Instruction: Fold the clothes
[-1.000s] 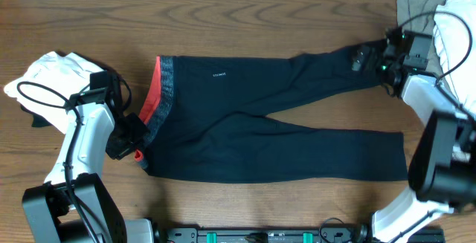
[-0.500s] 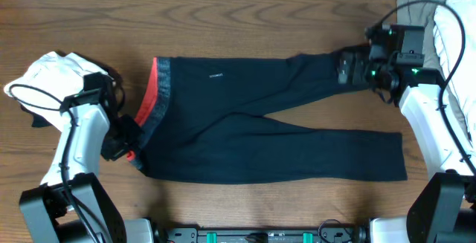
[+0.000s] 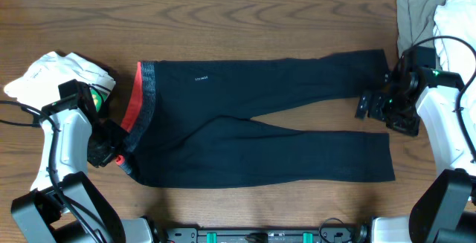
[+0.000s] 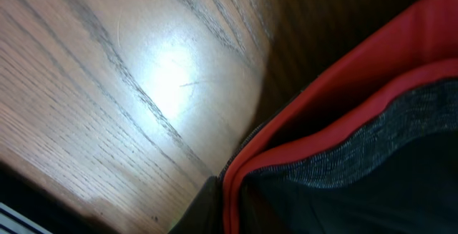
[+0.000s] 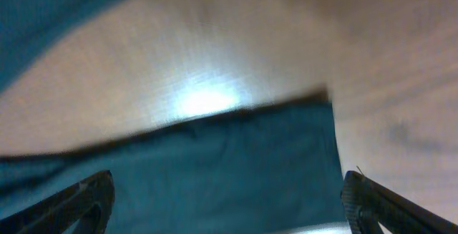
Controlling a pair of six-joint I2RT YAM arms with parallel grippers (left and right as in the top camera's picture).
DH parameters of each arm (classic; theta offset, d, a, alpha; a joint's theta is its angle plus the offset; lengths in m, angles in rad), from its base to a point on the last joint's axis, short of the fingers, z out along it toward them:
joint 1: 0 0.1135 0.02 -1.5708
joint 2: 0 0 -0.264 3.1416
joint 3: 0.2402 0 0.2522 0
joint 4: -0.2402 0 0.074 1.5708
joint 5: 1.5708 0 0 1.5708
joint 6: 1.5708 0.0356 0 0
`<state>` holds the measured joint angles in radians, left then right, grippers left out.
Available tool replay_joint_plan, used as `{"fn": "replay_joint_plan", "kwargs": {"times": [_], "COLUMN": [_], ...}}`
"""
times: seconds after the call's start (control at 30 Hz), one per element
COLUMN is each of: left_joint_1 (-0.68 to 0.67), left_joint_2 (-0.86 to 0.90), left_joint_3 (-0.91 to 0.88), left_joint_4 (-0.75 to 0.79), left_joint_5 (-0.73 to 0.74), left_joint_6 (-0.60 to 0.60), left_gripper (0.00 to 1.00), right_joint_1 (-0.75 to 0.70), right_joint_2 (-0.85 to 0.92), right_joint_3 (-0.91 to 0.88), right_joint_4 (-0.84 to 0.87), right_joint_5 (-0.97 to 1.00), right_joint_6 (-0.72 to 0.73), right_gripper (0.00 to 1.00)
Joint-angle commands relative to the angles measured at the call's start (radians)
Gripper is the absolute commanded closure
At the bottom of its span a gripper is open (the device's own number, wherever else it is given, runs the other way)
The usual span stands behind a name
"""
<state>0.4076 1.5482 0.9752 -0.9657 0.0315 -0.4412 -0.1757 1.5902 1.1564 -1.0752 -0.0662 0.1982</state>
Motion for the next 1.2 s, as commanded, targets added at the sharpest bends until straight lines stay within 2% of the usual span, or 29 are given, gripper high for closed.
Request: {"fn": "replay_joint_plan", "kwargs": {"times": [0.0,0.07,0.17,0.2,0.23,0.37,0.5,0.67,0.8,0.87,1.0,1.17], "left_joint_1": [0.0,0.0,0.0,0.0,0.0,0.0,0.0,0.0,0.001,0.001,0.002,0.002], "left_joint_2": [-0.007,-0.007,-0.007,-0.007,-0.007,-0.007,-0.007,-0.007,-0.007,-0.007,-0.007,-0.007], "left_joint_3": [-0.003,-0.003,-0.003,-0.003,-0.003,-0.003,-0.003,-0.003,-0.003,-0.003,-0.005,-0.049], "left_joint_4": [-0.019,-0.026,-0.028,-0.028,-0.028,-0.032,-0.084,-0.186,-0.235,-0.245,-0.246,-0.184], "left_joint_5": [0.014,0.014,0.014,0.015,0.021,0.025,0.025,0.017,-0.079,-0.134,-0.149,-0.148], "left_joint_6": [-0.004,-0.004,-0.004,-0.004,-0.004,0.0,-0.001,-0.002,-0.058,-0.109,-0.154,-0.156], "left_gripper": [0.88,0.87,0.63,0.51,0.45,0.34,0.28,0.27,0.24,0.22,0.21,0.21], "right_joint_1": [-0.007,-0.007,-0.01,-0.011,-0.013,-0.014,-0.014,-0.014,-0.014,-0.014,-0.014,-0.014], "right_joint_2": [0.003,0.003,0.003,0.003,0.003,0.003,0.003,0.003,0.003,0.003,0.003,0.003], "right_joint_3": [-0.001,-0.011,-0.033,-0.04,-0.045,-0.054,-0.054,-0.054,-0.054,-0.054,-0.054,-0.054], "right_joint_4": [-0.053,-0.062,-0.042,-0.035,-0.031,-0.016,-0.014,0.016,0.024,0.021,0.016,0.005], "right_joint_5": [0.006,0.006,0.005,0.005,0.005,0.006,0.011,0.018,0.018,0.018,0.018,0.018], "right_joint_6": [0.061,0.091,0.126,0.14,0.145,0.145,0.145,0.141,0.137,0.133,0.122,0.123], "right_gripper": [0.01,0.01,0.01,0.01,0.01,0.01,0.01,0.01,0.01,0.01,0.01,0.01]}}
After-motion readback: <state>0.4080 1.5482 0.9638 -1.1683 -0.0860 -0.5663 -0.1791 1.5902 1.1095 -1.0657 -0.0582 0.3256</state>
